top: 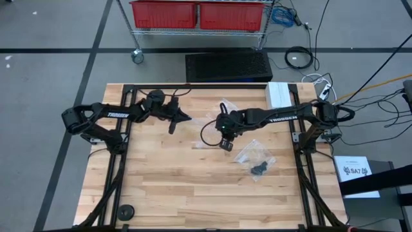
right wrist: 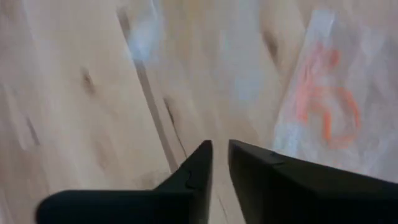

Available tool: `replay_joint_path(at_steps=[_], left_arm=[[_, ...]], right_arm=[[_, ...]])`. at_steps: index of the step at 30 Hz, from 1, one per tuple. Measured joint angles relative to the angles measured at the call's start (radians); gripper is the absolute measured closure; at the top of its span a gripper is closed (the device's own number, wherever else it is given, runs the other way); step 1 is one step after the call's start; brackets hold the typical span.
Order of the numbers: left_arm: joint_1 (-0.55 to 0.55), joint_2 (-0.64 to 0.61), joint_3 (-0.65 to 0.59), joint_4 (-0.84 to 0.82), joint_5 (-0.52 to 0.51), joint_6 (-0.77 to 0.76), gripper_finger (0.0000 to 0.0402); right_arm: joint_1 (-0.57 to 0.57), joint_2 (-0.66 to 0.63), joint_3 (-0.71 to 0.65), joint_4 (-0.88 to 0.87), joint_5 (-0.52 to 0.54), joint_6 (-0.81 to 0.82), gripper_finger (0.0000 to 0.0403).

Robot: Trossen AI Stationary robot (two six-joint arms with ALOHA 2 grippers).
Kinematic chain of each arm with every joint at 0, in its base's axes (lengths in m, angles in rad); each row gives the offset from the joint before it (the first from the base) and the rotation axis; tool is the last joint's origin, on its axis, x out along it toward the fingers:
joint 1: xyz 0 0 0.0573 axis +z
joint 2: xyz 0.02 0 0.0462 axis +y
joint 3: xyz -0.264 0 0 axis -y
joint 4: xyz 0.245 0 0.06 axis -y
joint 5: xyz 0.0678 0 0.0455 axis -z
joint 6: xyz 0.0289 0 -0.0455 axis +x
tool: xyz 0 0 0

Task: Sort rubber bands
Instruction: Close the bottom left transparent zip bag with the yellow rubber bands, then adjust the transparent zip bags

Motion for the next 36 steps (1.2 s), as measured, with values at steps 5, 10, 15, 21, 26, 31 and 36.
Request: replay_joint_path(at_steps=[5,10,15,21,26,31,36], left_arm=[[0.001,-0.001,0.000,-0.129,-0.094,0.004,0.0402],[0.001,-0.040,0.000,-0.277,-0.233,0.053,0.0402],[-0.013,-0.137,0.000,-0.458,-0.317,0.073,0.0402],[-0.075,-0.280,0.000,-0.629,-0.424,0.044,0.0396],[-0.104,-0.319,0.000,-0.679,-0.433,0.021,0.0350],[-0.107,-0.312,0.000,-0.714,-0.470,-0.009,0.0287],[-0.118,-0.308,0.000,-0.664,-0.479,-0.016,0.0254]], right_arm=[[-0.002,-0.015,-0.004,-0.066,-0.003,0.009,0.0312],[-0.003,-0.023,-0.003,-0.103,0.002,0.026,0.0269],[-0.003,-0.023,-0.003,-0.108,0.001,0.026,0.0254],[-0.003,-0.023,-0.003,-0.096,0.001,0.008,0.0258],[-0.003,-0.023,-0.002,-0.070,0.001,-0.011,0.0261],[-0.003,-0.023,-0.002,-0.051,0.001,-0.002,0.0261],[-0.003,-0.022,-0.005,-0.046,0.052,0.016,0.0262]])
